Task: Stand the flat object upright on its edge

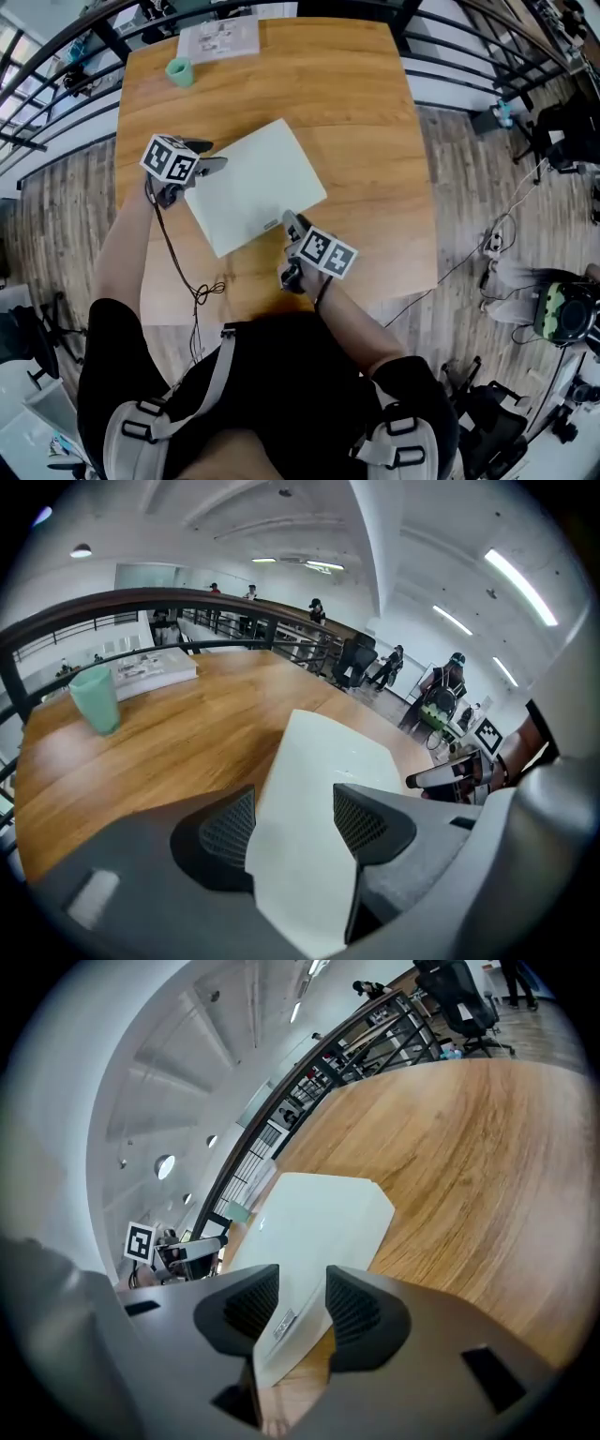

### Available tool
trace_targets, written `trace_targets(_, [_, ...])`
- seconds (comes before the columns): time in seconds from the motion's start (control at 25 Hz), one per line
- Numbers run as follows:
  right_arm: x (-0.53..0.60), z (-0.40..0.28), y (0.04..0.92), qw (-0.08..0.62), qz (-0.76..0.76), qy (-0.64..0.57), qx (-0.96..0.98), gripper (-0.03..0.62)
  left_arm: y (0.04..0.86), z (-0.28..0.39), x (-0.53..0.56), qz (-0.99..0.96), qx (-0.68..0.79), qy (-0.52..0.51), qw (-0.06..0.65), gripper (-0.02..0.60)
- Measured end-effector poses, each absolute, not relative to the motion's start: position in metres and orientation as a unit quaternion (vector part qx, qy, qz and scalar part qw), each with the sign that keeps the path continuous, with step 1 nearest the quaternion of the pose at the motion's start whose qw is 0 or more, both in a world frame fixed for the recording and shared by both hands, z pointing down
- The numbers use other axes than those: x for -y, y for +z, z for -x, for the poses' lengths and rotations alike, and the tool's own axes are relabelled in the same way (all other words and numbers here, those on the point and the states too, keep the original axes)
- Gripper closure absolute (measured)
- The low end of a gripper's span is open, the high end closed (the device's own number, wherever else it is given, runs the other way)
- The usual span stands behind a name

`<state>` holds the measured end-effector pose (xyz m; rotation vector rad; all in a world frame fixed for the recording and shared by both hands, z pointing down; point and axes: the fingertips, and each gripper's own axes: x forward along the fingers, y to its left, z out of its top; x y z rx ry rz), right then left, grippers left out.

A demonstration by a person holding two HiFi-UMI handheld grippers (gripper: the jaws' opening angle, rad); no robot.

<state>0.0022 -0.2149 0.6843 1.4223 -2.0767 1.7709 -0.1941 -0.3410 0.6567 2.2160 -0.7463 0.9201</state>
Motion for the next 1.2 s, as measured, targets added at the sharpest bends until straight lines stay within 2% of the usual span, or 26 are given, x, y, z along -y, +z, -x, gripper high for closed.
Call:
trace_targets(0.24, [0.219,0.0,0.699,0.014,-0.456,0.612,0.646,0.456,0.687,0.183,0.357,-0.833,0.243,0.365,0.338,0.33])
trace_targets(0.76, [0.218,0.002,0.718,0.049,-0.44,0.628,0.64,0.451,0.716,0.175,0.36,-0.805,0.199,0.396,0.395,0.321])
trace_targets(1.2, [0.213,-0.003,0.715,0.101,-0.415,0.615,0.662,0.451,0.695,0.176,0.34,-0.819,0.218,0.372,0.379,0.325])
